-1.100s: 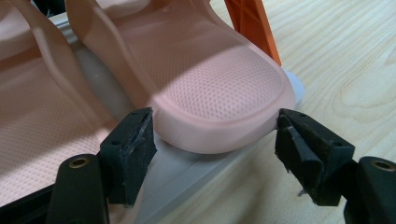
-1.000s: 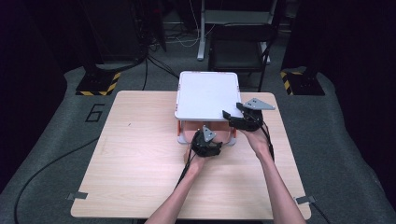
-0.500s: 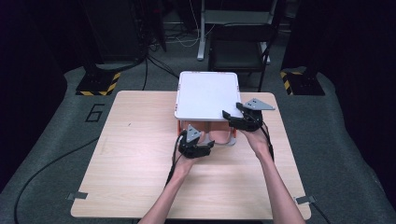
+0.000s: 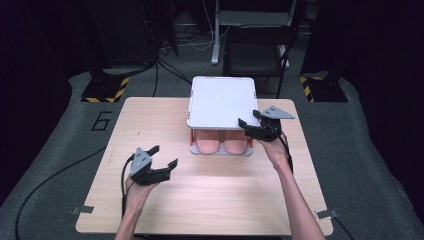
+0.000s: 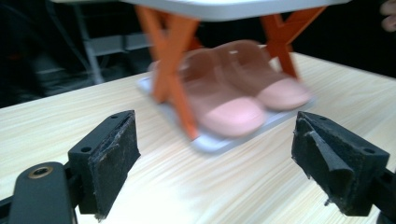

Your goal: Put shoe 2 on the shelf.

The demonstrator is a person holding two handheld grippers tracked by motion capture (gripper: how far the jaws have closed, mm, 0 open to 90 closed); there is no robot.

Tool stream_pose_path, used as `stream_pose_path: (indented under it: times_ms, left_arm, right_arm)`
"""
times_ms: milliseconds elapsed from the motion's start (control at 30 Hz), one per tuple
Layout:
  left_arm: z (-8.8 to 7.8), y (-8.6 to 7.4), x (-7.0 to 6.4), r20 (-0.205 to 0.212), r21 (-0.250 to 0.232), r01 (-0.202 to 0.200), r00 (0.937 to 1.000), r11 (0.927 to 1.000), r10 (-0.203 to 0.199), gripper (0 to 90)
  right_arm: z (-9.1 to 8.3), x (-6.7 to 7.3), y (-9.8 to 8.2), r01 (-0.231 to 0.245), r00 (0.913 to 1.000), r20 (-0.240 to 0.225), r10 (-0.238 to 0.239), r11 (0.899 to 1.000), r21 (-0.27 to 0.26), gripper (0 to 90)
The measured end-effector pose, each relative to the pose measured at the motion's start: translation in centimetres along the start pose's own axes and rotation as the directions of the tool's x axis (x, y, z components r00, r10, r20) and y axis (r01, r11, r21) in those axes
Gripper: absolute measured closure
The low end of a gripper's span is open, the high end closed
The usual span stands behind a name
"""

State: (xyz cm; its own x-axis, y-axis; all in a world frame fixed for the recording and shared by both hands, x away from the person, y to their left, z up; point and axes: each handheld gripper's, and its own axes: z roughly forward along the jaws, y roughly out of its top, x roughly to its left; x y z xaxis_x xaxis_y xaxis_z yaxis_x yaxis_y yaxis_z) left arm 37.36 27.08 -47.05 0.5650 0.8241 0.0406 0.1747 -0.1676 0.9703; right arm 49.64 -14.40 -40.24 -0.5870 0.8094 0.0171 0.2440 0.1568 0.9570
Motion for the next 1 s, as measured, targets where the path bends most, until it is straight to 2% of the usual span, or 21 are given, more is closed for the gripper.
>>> stream_pose_path:
  times_ms: [100, 167, 200, 267, 300, 333, 367, 400, 500, 600, 667, 733, 800, 833, 867, 933, 1000]
  left_arm:
    - [-1.9, -1.7, 1.4, -0.058, -0.010, 0.005, 0.9983, 0.9999, -0.005, 13.8]
    - [-3.1, -2.5, 2.3, -0.110, -0.017, 0.022, 0.9937, 0.9996, -0.024, 13.6]
    - [-3.7, -3.0, 2.9, -0.135, -0.044, 0.031, 0.9902, 0.9986, -0.036, 13.8]
    - [-4.2, -3.6, 3.6, -0.166, -0.049, 0.047, 0.9846, 0.9977, -0.055, 14.2]
    - [-4.4, -4.0, 4.0, -0.185, -0.065, 0.067, 0.9797, 0.9957, -0.078, 14.3]
    - [-4.6, -4.2, 4.2, -0.189, -0.067, 0.083, 0.9774, 0.9943, -0.094, 14.7]
    - [-4.7, -4.6, 4.5, -0.200, -0.073, 0.115, 0.9714, 0.9907, -0.127, 14.7]
    - [-4.7, -4.7, 4.6, -0.202, -0.078, 0.128, 0.9690, 0.9887, -0.142, 14.8]
    - [-4.9, -5.2, 5.1, -0.206, -0.066, 0.162, 0.9633, 0.9846, -0.172, 14.8]
    - [-5.2, -5.3, 5.4, -0.217, -0.079, 0.170, 0.9587, 0.9822, -0.184, 14.9]
    - [-5.4, -5.4, 5.5, -0.222, -0.073, 0.177, 0.9565, 0.9815, -0.189, 15.0]
    - [-5.3, -5.5, 5.6, -0.237, -0.062, 0.183, 0.9523, 0.9812, -0.193, 15.2]
    - [-5.4, -5.7, 5.8, -0.243, -0.048, 0.192, 0.9496, 0.9801, -0.198, 15.2]
    - [-5.4, -5.7, 5.8, -0.245, -0.049, 0.201, 0.9471, 0.9783, -0.207, 15.3]
    - [-5.4, -5.8, 5.9, -0.251, -0.046, 0.206, 0.9449, 0.9775, -0.211, 15.3]
    - [-5.5, -5.8, 6.0, -0.254, -0.044, 0.216, 0.9419, 0.9755, -0.220, 15.3]
    - [-5.6, -5.9, 6.1, -0.260, -0.050, 0.226, 0.9374, 0.9729, -0.231, 15.4]
  right_arm:
    - [0.0, -0.1, -0.1, 0.004, 1.0000, -0.002, -0.004, 1.000, -0.009, 27.9]
    - [0.0, 0.0, -0.1, 0.005, 1.0000, -0.003, -0.005, 1.000, -0.014, 27.9]
    - [0.0, 0.0, -0.1, 0.004, 1.0000, -0.002, -0.004, 1.000, -0.014, 27.9]
    - [-0.1, 0.1, 0.0, -0.007, 0.9999, 0.009, 0.007, 1.000, -0.009, 27.4]
    - [-0.1, 0.1, 0.0, 0.008, 0.9996, 0.026, -0.008, 1.000, -0.013, 26.3]
    - [-0.3, 0.2, 0.1, 0.021, 0.9977, 0.065, -0.020, 1.000, -0.019, 24.4]
    - [-0.5, 0.4, 0.1, 0.016, 0.9968, 0.079, -0.014, 1.000, -0.026, 24.5]
    - [-1.1, 0.7, 0.0, 0.026, 0.9968, 0.078, -0.021, 0.998, -0.064, 24.9]
    - [-2.7, 1.5, -0.3, 0.072, 0.9932, 0.099, -0.062, 0.992, -0.102, 24.3]
    - [-4.6, 1.9, -0.9, 0.085, 0.9913, 0.109, -0.074, 0.990, -0.108, 23.7]
    - [-6.1, 2.0, -1.6, 0.072, 0.9925, 0.108, -0.058, 0.989, -0.126, 23.6]
    - [-7.6, 2.1, -2.5, 0.069, 0.9937, 0.098, -0.055, 0.988, -0.140, 23.7]
    - [-9.1, 2.3, -3.7, 0.058, 0.9924, 0.116, -0.040, 0.986, -0.154, 24.2]
    - [-9.9, 2.4, -4.8, 0.038, 0.9931, 0.116, -0.019, 0.985, -0.167, 24.4]
    - [-10.4, 2.6, -5.8, 0.043, 0.9924, 0.121, -0.023, 0.985, -0.167, 24.9]
    - [-11.4, 2.7, -7.6, 0.052, 0.9874, 0.156, -0.024, 0.984, -0.172, 25.0]
    - [-12.1, 2.5, -9.1, 0.027, 0.9856, 0.169, 0.006, 0.981, -0.192, 24.9]
